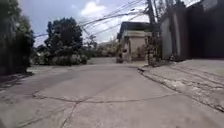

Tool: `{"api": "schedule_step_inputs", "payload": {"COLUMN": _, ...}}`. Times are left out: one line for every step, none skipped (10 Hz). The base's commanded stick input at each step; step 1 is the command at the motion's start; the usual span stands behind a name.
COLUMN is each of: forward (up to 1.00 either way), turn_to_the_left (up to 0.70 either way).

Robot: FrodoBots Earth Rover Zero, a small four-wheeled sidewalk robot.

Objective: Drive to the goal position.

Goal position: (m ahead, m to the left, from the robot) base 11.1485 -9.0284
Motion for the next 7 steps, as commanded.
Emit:
{"api": "schedule_step_inputs", "payload": {"forward": 1.00, "turn_to_the_left": 0.00}}
{"api": "schedule_step_inputs", "payload": {"forward": 1.00, "turn_to_the_left": 0.00}}
{"api": "schedule_step_inputs", "payload": {"forward": 1.00, "turn_to_the_left": -0.01}}
{"api": "schedule_step_inputs", "payload": {"forward": 1.00, "turn_to_the_left": -0.23}}
{"api": "schedule_step_inputs", "payload": {"forward": 1.00, "turn_to_the_left": -0.40}}
{"api": "schedule_step_inputs", "payload": {"forward": 1.00, "turn_to_the_left": -0.40}}
{"api": "schedule_step_inputs", "payload": {"forward": 1.00, "turn_to_the_left": -0.40}}
